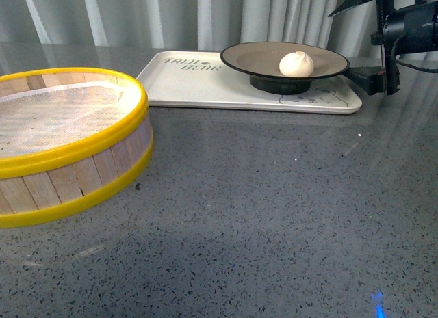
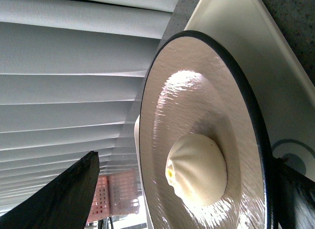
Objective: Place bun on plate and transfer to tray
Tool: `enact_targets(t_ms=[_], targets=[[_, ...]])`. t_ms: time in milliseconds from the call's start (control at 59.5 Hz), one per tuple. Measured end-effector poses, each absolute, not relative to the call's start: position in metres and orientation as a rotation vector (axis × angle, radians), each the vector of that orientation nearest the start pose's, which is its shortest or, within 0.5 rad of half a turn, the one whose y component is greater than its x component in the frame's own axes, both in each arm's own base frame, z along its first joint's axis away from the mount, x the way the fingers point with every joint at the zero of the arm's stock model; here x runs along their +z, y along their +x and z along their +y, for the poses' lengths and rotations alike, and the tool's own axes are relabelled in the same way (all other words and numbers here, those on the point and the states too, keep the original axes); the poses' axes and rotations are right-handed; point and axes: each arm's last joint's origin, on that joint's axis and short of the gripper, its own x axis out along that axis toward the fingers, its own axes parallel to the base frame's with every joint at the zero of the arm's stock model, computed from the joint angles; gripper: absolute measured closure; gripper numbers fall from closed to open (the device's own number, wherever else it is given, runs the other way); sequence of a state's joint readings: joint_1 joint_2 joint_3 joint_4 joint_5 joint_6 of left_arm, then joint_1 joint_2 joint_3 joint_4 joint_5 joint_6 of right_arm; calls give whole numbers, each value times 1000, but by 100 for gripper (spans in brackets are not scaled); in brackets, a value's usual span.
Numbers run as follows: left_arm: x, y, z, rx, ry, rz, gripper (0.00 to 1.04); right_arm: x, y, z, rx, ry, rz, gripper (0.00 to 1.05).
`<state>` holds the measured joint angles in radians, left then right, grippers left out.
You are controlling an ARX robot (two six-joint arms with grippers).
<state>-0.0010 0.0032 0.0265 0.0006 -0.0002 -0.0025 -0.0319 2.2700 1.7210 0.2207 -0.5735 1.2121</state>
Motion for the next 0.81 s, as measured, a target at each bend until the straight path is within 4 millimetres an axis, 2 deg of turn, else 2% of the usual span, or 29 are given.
enact_targets(t_ms=[218, 554, 722, 806], targets=[[172, 96, 0, -1, -3, -24, 7, 205, 499, -9, 238, 1279, 602, 8], [172, 96, 0, -1, -2, -24, 7, 232, 446, -39, 115, 1263, 539, 8], [172, 96, 0, -1, -2, -24, 7, 261, 384, -64, -106, 1022, 305, 8], [172, 96, 0, -1, -2, -24, 7, 280, 343, -72, -223, 834, 133, 8]])
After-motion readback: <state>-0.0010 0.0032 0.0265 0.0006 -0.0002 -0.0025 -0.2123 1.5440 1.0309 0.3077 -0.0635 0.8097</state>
